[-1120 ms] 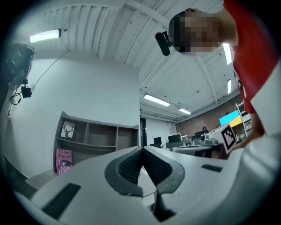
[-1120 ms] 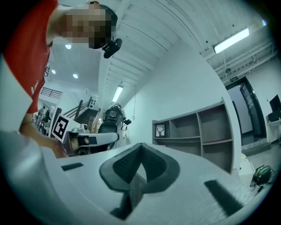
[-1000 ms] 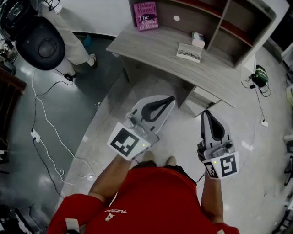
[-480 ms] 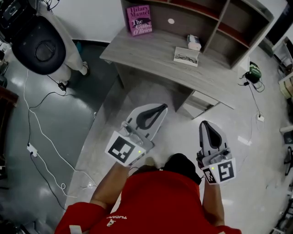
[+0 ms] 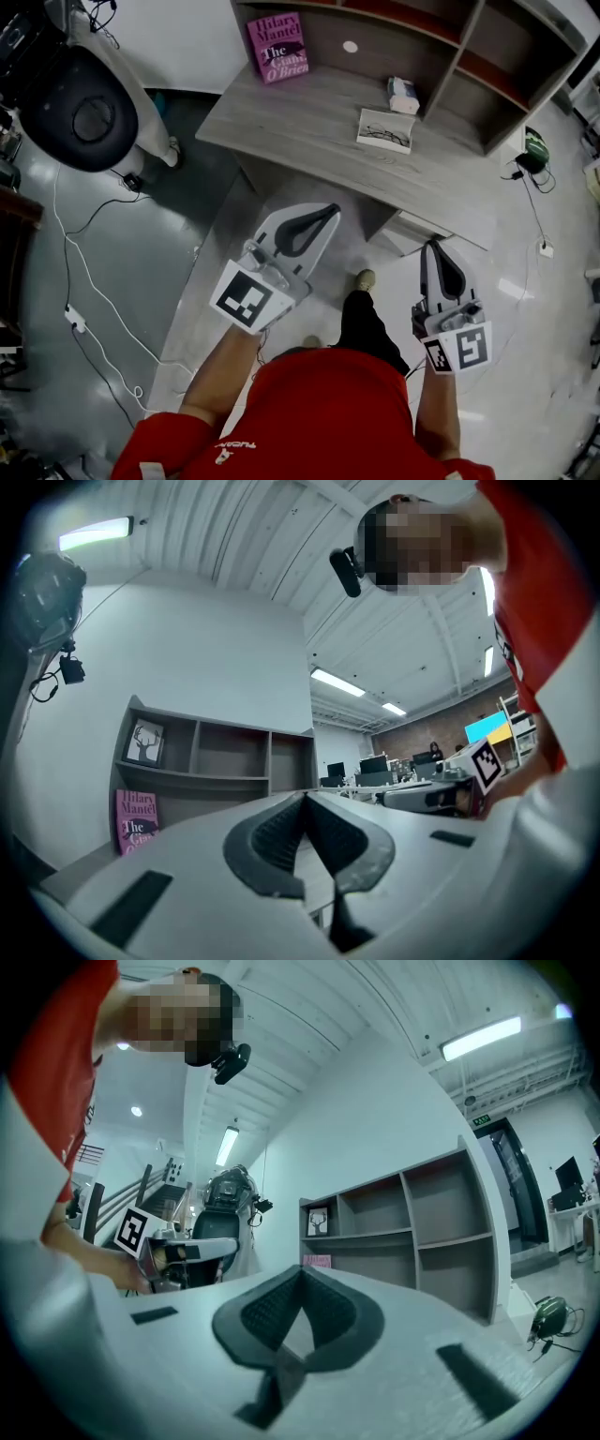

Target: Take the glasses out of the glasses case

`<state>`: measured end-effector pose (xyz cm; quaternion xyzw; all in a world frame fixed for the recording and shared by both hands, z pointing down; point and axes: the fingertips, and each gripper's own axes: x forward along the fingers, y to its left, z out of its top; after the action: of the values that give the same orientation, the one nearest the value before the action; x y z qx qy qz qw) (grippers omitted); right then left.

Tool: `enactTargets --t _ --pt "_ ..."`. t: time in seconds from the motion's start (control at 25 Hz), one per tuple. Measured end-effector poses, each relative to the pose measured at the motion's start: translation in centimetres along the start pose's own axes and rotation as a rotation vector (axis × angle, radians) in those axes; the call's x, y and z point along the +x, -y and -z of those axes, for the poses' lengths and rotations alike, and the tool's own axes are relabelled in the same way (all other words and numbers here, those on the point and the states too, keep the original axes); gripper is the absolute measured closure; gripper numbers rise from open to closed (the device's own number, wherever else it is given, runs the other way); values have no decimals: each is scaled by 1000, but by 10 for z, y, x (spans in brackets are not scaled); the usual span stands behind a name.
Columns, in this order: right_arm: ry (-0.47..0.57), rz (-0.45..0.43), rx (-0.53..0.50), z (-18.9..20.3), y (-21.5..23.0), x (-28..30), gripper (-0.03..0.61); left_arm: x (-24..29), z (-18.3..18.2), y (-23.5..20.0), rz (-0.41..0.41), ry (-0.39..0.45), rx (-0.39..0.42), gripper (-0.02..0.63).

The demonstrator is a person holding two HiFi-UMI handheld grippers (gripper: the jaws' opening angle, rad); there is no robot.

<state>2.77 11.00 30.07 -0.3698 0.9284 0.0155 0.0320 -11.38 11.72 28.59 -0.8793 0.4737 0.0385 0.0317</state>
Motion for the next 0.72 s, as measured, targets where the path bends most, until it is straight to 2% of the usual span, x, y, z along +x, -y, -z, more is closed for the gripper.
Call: enactTargets --t 0.36,0.52,0.72 --pt "23 -24 16 3 122 84 574 138 37 -65 17 -145 66 603" --pt "9 -39 34 11 171 108 574 203 66 -78 73 -233 114 603" --pt "-8 -51 40 17 212 132 574 263 105 -91 146 -299 173 601"
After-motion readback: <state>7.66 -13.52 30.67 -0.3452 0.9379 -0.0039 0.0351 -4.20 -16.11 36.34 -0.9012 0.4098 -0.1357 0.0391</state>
